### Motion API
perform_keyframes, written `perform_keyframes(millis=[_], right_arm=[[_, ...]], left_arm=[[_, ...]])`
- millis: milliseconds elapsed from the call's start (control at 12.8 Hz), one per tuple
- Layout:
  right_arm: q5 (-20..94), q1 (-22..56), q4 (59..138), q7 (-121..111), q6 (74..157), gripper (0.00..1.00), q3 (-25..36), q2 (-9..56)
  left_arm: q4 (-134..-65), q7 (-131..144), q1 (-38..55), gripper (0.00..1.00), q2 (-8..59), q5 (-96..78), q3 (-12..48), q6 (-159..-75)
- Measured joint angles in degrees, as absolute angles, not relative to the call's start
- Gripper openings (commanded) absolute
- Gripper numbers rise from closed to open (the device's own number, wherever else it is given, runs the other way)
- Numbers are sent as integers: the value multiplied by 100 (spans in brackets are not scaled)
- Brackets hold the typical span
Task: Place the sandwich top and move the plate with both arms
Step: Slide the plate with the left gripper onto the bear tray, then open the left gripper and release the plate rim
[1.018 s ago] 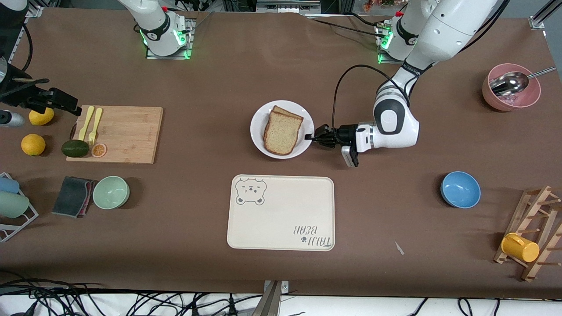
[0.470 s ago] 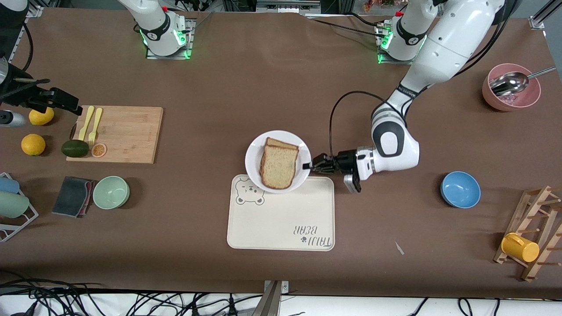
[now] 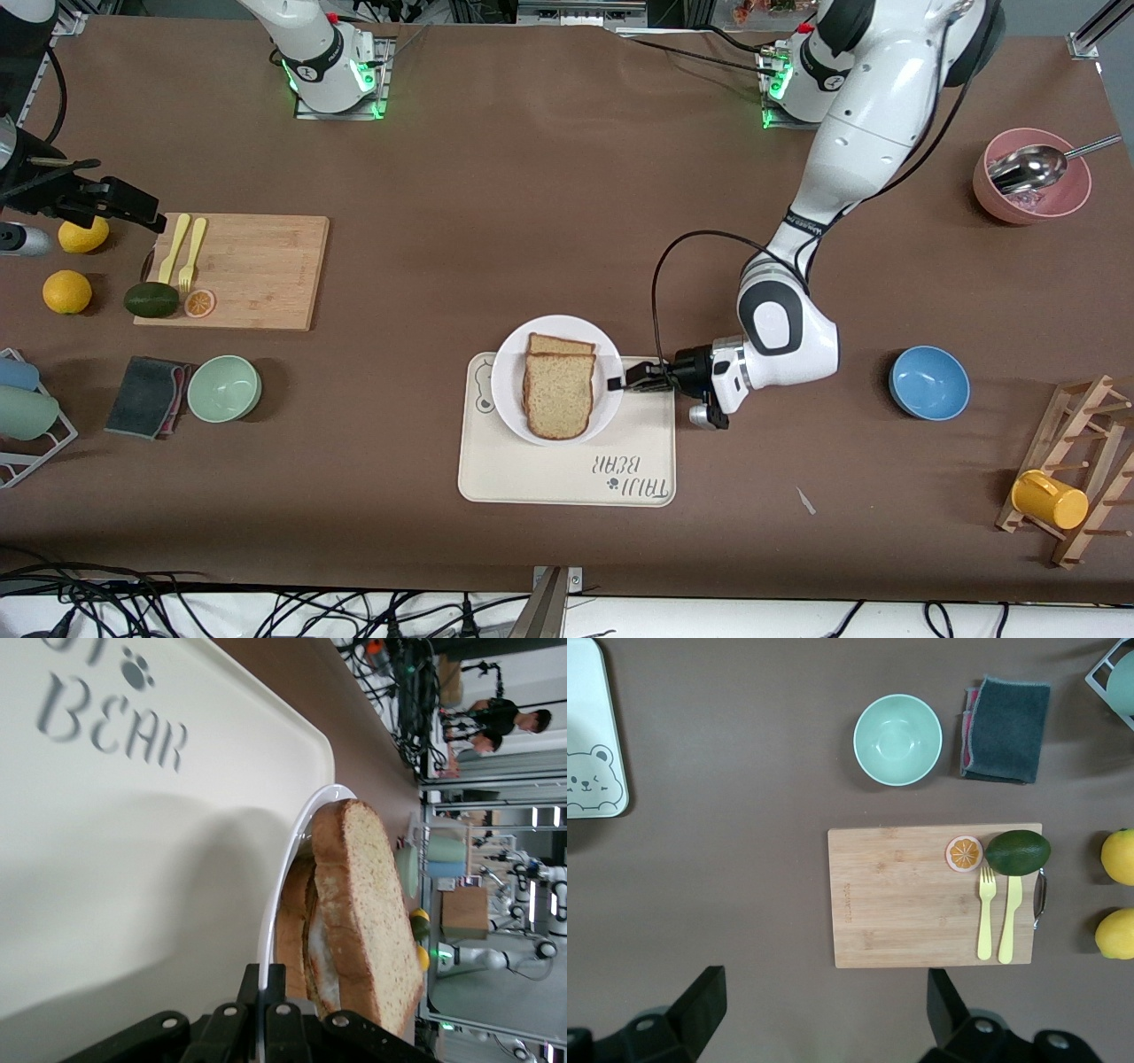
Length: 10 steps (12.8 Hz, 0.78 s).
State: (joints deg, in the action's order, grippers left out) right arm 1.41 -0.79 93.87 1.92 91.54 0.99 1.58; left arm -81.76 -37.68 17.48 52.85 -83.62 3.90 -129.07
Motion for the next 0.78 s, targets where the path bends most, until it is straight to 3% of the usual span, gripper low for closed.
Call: perform_keyframes(millis=[235, 783], right_arm=[[141, -79, 9386, 192, 9154, 100, 99, 158], [142, -79, 9386, 191, 9160, 100, 101, 157]], left_arm=[[-7482, -3387, 1941, 0, 5698, -8362, 182, -13050], [-7162, -3343, 1933, 0, 6032, -8362, 139, -13273]])
